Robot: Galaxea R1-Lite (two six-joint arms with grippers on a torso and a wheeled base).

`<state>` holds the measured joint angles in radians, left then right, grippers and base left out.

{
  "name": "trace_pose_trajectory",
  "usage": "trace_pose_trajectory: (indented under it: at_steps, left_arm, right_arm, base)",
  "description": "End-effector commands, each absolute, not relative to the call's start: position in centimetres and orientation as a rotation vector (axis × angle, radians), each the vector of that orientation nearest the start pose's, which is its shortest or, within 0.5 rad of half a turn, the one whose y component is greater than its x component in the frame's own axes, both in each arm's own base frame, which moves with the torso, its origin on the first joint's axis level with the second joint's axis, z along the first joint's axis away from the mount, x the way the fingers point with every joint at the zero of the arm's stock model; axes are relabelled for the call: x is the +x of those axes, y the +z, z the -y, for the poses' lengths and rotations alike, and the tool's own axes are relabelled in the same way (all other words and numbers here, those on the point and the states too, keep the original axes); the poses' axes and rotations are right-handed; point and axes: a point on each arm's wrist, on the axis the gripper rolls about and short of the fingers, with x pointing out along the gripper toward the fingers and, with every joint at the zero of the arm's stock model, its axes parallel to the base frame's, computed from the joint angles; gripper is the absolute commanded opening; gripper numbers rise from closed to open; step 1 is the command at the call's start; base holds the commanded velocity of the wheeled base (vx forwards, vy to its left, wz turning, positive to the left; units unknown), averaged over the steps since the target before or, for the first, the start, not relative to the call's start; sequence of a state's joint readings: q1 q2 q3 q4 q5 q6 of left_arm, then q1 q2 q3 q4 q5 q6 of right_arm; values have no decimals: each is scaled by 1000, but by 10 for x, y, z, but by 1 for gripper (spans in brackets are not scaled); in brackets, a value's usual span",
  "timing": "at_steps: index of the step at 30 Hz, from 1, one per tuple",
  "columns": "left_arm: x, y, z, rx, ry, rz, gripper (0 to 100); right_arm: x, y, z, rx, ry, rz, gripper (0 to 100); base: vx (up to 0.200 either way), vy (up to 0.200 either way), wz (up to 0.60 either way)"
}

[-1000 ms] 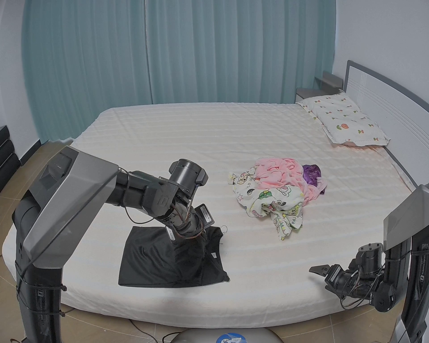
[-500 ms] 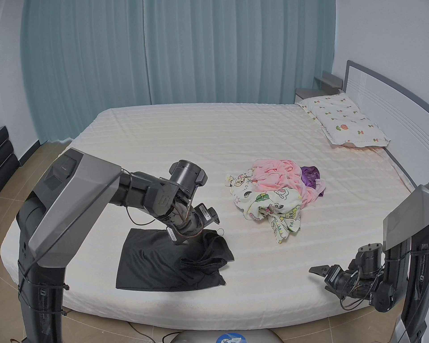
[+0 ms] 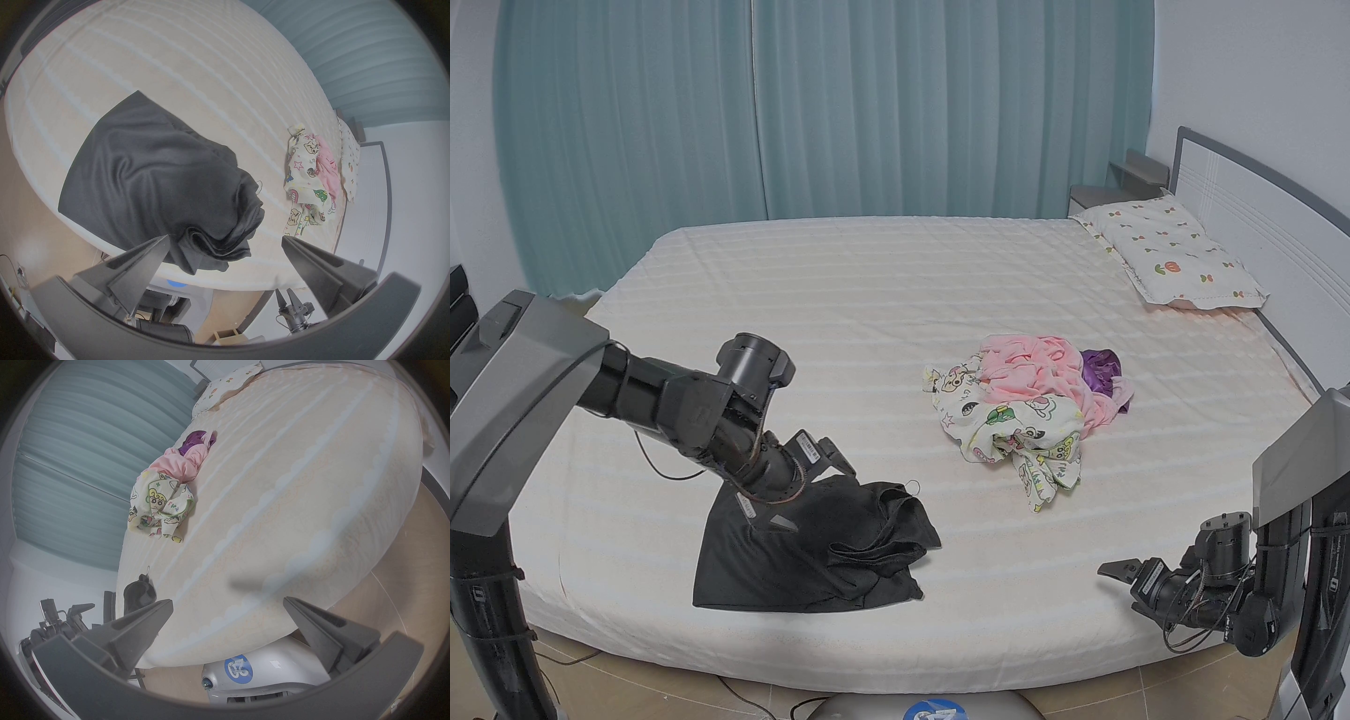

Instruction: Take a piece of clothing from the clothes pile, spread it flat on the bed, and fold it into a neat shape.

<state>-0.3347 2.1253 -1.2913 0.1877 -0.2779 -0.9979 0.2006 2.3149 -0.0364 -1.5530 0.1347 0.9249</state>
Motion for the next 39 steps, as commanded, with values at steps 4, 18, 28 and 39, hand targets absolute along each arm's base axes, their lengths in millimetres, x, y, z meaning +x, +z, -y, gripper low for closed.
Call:
trace_pose_trajectory:
  at_steps: [4, 18, 28, 39]
  left_arm:
    - [338, 71, 86, -957, 12, -1194, 100]
    - [356, 59, 74, -1051, 65, -1145, 100]
    - [360, 58, 40, -1103, 135, -1098, 100]
    - [356, 58, 17, -1163, 133, -1104, 100]
  right_arm:
    - [220, -28, -49, 852, -24, -806, 100]
    - [220, -32, -52, 841, -23, -821, 100]
    - [229, -19, -52, 769, 12, -727, 100]
    - [247, -2, -65, 613, 136, -596, 100]
  base:
    - [-100, 0, 0]
    - [0, 0, 0]
    - [0, 160, 0]
    - [0, 200, 0]
